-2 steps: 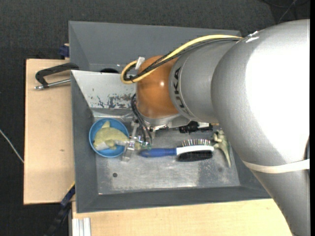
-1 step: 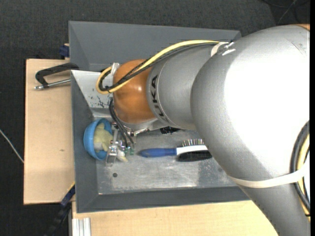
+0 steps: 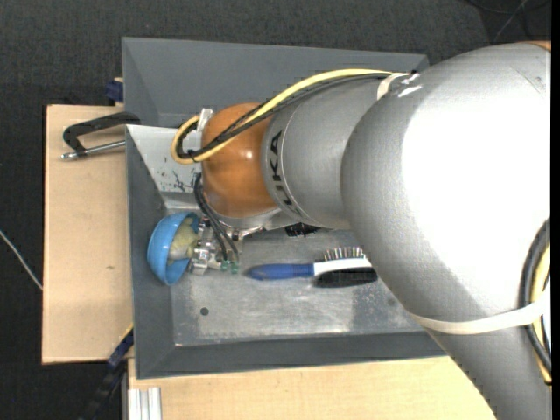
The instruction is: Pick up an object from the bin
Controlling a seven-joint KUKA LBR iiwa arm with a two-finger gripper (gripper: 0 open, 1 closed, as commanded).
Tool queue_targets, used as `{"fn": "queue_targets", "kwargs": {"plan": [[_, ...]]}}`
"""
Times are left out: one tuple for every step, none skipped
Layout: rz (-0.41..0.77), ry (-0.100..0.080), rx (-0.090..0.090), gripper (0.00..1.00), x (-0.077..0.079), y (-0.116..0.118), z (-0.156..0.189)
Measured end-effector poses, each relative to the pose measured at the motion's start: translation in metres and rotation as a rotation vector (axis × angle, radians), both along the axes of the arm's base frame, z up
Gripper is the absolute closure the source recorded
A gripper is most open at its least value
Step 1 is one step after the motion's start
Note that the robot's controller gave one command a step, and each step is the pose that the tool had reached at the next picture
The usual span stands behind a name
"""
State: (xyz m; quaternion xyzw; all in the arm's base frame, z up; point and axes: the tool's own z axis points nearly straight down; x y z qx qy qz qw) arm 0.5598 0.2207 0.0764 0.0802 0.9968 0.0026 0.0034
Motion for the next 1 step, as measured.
{"fn": "queue_targets", "kwargs": {"plan": [[-0.017,-0.003,-0.006,1.00,-0.0013,0.0047,0.0001]]}}
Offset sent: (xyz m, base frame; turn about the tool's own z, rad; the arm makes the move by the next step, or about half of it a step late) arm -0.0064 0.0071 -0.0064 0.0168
